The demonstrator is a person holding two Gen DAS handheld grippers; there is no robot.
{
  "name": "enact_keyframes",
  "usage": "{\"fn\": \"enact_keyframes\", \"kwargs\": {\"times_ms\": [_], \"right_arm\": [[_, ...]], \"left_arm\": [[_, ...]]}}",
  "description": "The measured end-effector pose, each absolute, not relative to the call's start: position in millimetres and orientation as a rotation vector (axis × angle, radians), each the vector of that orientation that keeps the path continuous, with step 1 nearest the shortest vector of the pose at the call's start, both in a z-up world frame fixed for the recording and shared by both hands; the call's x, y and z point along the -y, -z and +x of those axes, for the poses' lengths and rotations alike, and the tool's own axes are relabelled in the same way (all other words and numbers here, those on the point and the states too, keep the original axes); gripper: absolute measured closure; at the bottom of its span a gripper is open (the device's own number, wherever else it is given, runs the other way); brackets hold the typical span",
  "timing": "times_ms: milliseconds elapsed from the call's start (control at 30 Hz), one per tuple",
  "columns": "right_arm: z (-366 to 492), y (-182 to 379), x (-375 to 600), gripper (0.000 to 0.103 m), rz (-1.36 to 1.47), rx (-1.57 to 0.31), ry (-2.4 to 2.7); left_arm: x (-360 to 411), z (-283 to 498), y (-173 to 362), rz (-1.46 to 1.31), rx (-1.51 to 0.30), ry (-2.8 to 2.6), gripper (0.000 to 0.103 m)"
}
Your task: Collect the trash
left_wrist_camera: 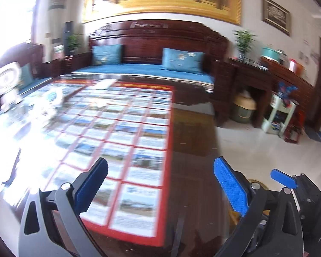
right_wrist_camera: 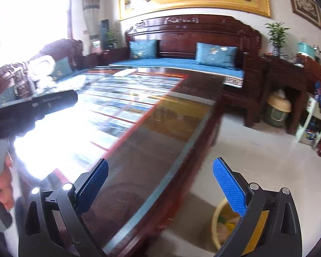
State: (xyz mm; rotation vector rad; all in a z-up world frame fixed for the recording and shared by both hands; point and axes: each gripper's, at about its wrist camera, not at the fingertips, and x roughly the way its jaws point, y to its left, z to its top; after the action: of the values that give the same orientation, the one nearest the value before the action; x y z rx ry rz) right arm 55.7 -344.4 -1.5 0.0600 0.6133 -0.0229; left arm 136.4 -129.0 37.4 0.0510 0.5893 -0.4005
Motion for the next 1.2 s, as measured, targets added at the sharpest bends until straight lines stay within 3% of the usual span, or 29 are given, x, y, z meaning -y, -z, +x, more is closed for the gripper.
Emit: {"fn": "enact_keyframes", "kwargs": {"times_ms": [567, 1200], "right_arm": [[96, 9, 242, 0.009, 0.040, -0.639, -0.119], [117, 22, 216, 0.009, 0.022, -0.686, -0.170]], "left_arm": [[3, 152, -30, -0.002, -0.576, 0.093, 0.004], [-11, 165, -24, 0.029, -0.580, 0.071, 0.004]]}}
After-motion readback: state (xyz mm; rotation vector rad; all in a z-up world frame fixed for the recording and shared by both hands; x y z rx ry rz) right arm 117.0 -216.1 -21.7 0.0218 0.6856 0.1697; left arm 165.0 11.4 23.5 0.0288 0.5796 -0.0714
